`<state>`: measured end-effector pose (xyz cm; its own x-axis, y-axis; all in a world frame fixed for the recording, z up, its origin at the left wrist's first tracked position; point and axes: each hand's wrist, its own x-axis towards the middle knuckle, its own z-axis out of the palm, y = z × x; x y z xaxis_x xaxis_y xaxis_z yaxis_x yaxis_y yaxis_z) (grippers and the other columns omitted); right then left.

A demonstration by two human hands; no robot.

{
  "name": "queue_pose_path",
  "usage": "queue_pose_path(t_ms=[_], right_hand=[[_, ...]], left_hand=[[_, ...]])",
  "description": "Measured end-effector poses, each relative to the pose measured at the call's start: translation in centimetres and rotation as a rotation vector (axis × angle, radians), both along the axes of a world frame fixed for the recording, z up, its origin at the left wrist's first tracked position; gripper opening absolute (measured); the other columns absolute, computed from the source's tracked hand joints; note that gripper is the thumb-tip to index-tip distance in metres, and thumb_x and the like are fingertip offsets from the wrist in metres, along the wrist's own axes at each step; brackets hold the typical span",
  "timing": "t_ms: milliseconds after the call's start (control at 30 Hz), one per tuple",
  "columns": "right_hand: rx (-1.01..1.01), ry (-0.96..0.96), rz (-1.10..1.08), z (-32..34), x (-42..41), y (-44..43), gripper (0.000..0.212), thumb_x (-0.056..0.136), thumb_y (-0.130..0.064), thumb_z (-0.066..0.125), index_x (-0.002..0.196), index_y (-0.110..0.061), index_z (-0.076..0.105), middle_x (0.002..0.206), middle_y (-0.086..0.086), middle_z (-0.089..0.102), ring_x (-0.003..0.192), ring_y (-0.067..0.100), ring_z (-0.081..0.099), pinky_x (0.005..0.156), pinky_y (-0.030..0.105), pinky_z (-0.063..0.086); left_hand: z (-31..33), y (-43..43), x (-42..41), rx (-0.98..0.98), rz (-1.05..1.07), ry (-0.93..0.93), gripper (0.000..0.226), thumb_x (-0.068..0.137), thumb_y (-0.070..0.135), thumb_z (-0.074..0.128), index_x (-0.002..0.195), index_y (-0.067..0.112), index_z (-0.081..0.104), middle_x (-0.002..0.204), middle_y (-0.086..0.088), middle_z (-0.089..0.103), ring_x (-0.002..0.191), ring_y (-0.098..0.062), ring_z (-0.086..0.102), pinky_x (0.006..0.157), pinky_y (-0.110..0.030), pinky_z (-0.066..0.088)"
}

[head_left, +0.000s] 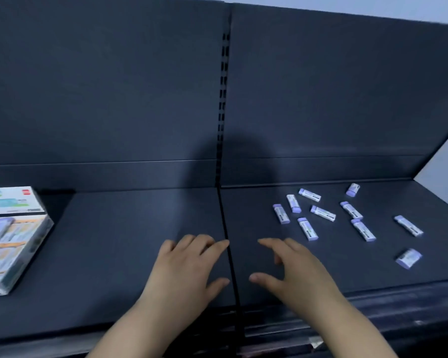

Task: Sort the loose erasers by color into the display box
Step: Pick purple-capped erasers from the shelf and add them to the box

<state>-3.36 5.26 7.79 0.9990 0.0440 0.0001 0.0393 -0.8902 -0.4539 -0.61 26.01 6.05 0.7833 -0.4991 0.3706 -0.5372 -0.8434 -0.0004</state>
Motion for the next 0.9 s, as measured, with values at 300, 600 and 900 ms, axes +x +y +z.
queue_pose_path(t_ms=[300, 600, 900], right_hand=[[0.026, 0.008, -0.087, -0.3, -0.6, -2.1, 0.067, 0.075, -0.059, 0.064, 0.135, -0.044, 0.038, 0.089, -0.018, 0.038, 0.096, 0.002, 0.044, 0.087, 0.018, 0.039], [0.040, 0.005, -0.159, -0.8, 0.3, -6.6, 0.064, 0.074, -0.055, 0.068, 0.132, -0.040, 0.044, 0.087, -0.019, 0.040, 0.092, 0.003, 0.046, 0.083, 0.017, 0.039], [-0.033, 0.105, -0.131, -2.0, 3.8, -13.0, 0.067, 0.078, -0.054, 0.065, 0.137, -0.039, 0.036, 0.098, -0.013, 0.040, 0.103, 0.008, 0.046, 0.089, 0.021, 0.042]], left_hand=[[0.6, -2.4, 0.9, 0.044, -0.083, 0.103, 0.066, 0.054, 0.058, 0.078, 0.113, 0.029, 0.064, 0.093, 0.014, 0.063, 0.080, -0.009, 0.063, 0.063, -0.027, 0.046], [-0.2, -5.3, 3.0, 0.079, -0.084, 0.193, 0.066, 0.053, 0.059, 0.079, 0.110, 0.029, 0.066, 0.091, 0.015, 0.063, 0.077, -0.009, 0.062, 0.062, -0.027, 0.045], [-0.1, -11.2, 5.3, 0.066, 0.027, 0.320, 0.068, 0.089, 0.060, 0.039, 0.147, 0.037, 0.012, 0.144, 0.018, 0.027, 0.131, -0.009, 0.027, 0.101, -0.027, 0.021]])
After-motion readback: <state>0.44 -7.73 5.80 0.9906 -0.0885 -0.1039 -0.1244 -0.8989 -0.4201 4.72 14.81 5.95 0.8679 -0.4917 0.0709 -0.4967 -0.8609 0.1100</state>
